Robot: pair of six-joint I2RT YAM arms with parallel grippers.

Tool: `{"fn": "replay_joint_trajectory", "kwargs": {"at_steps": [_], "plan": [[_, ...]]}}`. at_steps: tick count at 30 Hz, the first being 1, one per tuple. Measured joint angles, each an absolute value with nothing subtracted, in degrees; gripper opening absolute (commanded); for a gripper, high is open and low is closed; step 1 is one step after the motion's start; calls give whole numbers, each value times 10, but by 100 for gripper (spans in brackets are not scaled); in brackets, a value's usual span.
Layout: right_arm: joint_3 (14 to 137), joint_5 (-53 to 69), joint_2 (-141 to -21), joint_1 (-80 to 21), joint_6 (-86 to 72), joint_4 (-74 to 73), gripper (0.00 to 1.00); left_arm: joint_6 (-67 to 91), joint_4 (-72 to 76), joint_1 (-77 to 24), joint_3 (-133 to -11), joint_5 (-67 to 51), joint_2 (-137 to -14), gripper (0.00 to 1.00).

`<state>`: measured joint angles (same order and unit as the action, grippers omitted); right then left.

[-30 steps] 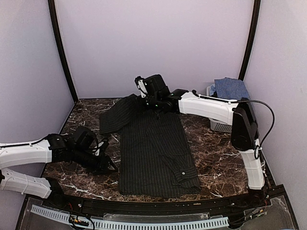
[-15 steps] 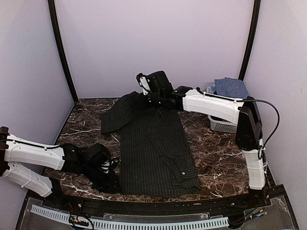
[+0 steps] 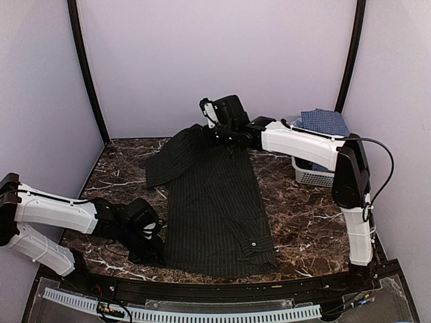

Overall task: Fold and stack the long sleeve shirts
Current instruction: Pick up the 1/3-folded shirt from the center of the board, then fold the 1/3-folded shirt at the center of the board.

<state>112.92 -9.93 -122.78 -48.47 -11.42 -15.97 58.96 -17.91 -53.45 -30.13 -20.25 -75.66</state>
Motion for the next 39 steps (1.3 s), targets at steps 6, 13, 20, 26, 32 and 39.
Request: {"fn": "replay_joint_trajectory", "kwargs": {"at_steps": [6, 13, 20, 26, 32, 39], "plan": [[1144, -91, -1228, -459, -115, -165, 0, 538, -255, -470, -303, -183, -710, 0], [1145, -85, -1218, -435, -115, -174, 0, 479, -320, -467, -333, -191, -707, 0], [1137, -88, -1147, -404, -112, -197, 0, 418, -369, -475, -430, -197, -712, 0], [1107, -102, -1069, -353, -109, -203, 0, 378, -382, -526, -491, -204, -769, 0], [1046, -123, -1016, -313, -104, -219, 0, 344, -389, -554, -538, -221, -833, 0], [996, -141, -976, -275, -99, -249, 0, 306, -402, -565, -594, -246, -882, 0]]}}
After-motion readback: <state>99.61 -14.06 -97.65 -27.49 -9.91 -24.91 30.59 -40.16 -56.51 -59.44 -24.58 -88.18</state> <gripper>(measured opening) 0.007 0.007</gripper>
